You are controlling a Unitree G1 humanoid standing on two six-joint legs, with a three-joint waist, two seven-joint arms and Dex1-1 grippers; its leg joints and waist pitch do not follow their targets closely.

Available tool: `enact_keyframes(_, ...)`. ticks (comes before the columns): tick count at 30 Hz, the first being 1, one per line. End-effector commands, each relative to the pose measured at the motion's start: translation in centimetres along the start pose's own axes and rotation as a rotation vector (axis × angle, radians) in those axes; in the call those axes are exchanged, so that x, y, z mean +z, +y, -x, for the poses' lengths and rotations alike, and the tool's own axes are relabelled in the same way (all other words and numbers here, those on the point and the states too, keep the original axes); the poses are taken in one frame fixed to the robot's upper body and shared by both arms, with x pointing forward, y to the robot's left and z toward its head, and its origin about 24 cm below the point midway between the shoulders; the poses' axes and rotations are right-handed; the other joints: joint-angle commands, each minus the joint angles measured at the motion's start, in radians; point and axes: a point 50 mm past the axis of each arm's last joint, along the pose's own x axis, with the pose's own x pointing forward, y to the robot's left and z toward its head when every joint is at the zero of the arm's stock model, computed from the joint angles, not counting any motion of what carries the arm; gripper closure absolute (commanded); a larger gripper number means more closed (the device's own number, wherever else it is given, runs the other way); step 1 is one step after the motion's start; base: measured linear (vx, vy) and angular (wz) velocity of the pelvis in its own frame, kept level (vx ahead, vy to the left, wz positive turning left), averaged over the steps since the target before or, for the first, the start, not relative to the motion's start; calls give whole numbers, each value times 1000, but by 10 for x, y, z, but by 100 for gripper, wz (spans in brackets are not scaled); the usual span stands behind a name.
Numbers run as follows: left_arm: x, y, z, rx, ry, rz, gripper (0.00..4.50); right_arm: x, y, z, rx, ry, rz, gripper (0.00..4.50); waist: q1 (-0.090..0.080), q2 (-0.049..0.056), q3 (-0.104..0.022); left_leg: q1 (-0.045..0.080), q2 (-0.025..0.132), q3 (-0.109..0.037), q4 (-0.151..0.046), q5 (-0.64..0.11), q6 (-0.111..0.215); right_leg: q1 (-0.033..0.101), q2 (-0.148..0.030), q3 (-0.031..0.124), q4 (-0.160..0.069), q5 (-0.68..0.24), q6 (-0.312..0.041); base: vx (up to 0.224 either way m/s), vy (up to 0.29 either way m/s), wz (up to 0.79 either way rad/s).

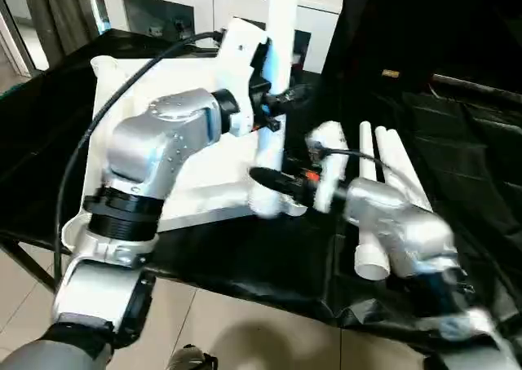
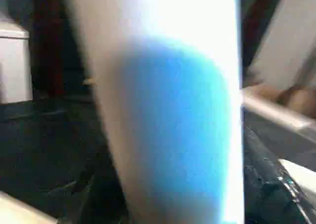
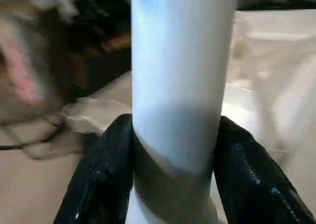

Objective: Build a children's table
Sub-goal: Insert table leg to table base

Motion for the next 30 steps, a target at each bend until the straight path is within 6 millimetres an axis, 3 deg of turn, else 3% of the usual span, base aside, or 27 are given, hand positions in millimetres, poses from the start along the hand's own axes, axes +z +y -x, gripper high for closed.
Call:
enact_keyframes(1, 6, 5, 7, -12, -29, 22, 186, 12, 20, -2, 194, -33, 26, 262, 0, 12, -81, 39, 24, -18, -66, -164, -58, 37, -59, 32, -67, 29, -192, 0, 0, 0)
enact_keyframes(6, 5, -9, 22, -287, -80, 113, 151, 22, 30, 15, 344, -68, -27, 262, 4, 14, -78, 39, 24, -16, -66, -178, -55, 36, -61, 33, -68, 4, -219, 0, 0, 0)
enact_keyframes(11, 5, -21, 29, -452, -131, 172, 148, 27, 34, 25, 414, -81, -61, 262, 6, 16, -76, 42, 27, -17, -70, -210, -68, 32, -63, 33, -70, -47, -220, 0, 0, 0)
enact_keyframes(12, 5, -26, 31, -506, -153, 200, 148, 27, 35, 27, 432, -82, -70, 262, 6, 20, -77, 44, 28, -17, -69, -217, -74, 30, -64, 33, -70, -51, -219, 0, 0, 0)
enact_keyframes(17, 3, -33, 35, -606, -174, 237, 148, 28, 39, 28, 468, -93, -100, 262, 5, 15, -76, 41, 26, -17, -71, -224, -79, 31, -64, 33, -74, -83, -205, 0, 0, 0)
enact_keyframes(23, 1, -23, 32, -536, -172, 248, 182, 28, 40, 30, 478, -89, -114, 262, 6, 16, -77, 43, 27, -18, -72, -222, -89, 29, -64, 34, -77, -94, -188, 0, 0, 0)
enact_keyframes(30, 5, -18, 30, -499, -180, 266, 252, 27, 40, 30, 469, -70, -109, 263, 7, 13, -79, 40, 25, -17, -69, -194, -82, 33, -64, 33, -72, -53, -194, 0, 0, 0)
